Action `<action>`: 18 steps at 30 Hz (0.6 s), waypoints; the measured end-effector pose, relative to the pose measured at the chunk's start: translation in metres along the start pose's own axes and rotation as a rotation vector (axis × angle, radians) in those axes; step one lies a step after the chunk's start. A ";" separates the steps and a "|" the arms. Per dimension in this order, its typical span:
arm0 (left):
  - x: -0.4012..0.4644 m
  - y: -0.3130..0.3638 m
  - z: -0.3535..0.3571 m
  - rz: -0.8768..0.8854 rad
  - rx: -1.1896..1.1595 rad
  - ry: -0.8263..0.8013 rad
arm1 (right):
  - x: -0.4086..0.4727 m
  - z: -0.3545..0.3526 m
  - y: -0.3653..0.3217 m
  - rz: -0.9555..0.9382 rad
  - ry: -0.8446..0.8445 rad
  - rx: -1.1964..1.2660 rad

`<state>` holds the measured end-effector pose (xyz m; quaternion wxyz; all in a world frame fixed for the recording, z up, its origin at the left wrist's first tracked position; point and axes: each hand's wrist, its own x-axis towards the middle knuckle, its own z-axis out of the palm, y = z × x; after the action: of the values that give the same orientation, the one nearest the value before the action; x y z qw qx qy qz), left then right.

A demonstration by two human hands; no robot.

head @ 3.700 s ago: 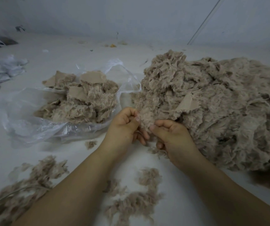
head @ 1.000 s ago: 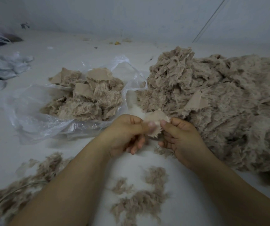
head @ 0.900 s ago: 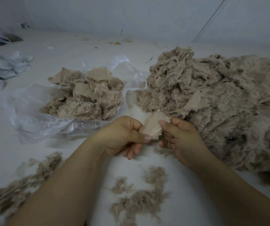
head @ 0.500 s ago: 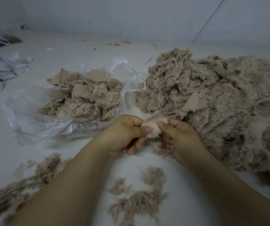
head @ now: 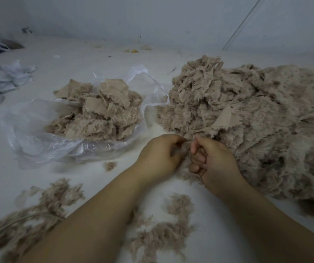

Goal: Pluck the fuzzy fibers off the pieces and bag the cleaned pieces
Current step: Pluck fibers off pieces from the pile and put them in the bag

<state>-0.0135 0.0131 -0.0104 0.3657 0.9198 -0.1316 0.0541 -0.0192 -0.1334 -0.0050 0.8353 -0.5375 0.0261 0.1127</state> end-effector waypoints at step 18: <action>-0.001 -0.006 -0.020 -0.191 -0.685 0.230 | 0.001 0.001 0.001 0.000 0.046 0.003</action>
<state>-0.0126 0.0314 -0.0003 0.6680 0.7402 -0.0136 0.0754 -0.0187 -0.1322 -0.0055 0.8354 -0.5385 0.0457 0.1002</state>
